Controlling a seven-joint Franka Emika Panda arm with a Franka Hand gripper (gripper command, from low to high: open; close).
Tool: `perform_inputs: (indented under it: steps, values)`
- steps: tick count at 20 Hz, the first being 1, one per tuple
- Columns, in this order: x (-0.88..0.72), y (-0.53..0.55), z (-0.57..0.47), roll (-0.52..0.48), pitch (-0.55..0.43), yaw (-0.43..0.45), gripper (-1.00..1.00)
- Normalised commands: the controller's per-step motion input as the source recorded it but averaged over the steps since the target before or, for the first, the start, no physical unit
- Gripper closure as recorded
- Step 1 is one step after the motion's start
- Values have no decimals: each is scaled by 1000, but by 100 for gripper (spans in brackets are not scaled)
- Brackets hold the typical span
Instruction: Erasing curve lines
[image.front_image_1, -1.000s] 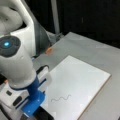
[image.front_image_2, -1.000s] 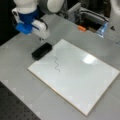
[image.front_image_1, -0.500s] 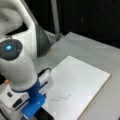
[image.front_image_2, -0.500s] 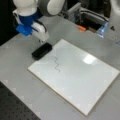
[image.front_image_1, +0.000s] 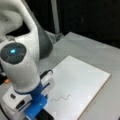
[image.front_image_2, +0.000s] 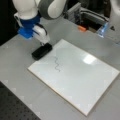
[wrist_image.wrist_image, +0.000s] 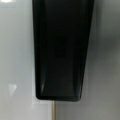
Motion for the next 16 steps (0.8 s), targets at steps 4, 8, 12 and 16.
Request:
perform_inputs:
  steps: [4, 8, 12, 16]
  values:
    - [106, 52, -148, 65, -55, -129, -100]
    - [111, 23, -162, 51, -70, -128, -100]
    - [78, 48, -142, 45, -82, -161, -100]
    - [36, 93, -147, 24, -93, -200, -100]
